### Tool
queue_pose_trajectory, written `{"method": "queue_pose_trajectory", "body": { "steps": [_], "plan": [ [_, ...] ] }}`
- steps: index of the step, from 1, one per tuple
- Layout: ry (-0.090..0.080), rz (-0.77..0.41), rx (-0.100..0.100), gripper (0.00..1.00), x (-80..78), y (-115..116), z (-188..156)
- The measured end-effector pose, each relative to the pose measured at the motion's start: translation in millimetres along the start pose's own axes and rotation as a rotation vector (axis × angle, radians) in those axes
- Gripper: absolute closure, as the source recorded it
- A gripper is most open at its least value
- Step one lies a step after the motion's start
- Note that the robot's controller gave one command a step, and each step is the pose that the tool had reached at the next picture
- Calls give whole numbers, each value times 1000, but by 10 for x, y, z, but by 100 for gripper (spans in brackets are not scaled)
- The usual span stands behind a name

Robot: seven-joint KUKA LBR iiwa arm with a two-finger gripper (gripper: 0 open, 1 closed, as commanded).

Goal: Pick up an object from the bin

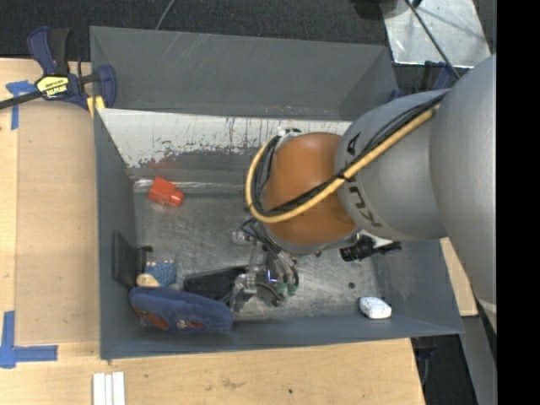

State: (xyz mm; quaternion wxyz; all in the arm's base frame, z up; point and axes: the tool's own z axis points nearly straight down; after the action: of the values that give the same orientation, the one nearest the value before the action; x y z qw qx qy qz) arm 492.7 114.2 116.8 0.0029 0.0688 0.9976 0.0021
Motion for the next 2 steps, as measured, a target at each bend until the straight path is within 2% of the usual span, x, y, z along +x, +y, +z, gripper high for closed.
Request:
{"method": "queue_pose_trajectory", "body": {
  "steps": [1,2],
  "plan": [
    [20,-1,3,100,32,4,-5],
    [-5,-176,2,100,-164,-177,-1316]
  ]
}}
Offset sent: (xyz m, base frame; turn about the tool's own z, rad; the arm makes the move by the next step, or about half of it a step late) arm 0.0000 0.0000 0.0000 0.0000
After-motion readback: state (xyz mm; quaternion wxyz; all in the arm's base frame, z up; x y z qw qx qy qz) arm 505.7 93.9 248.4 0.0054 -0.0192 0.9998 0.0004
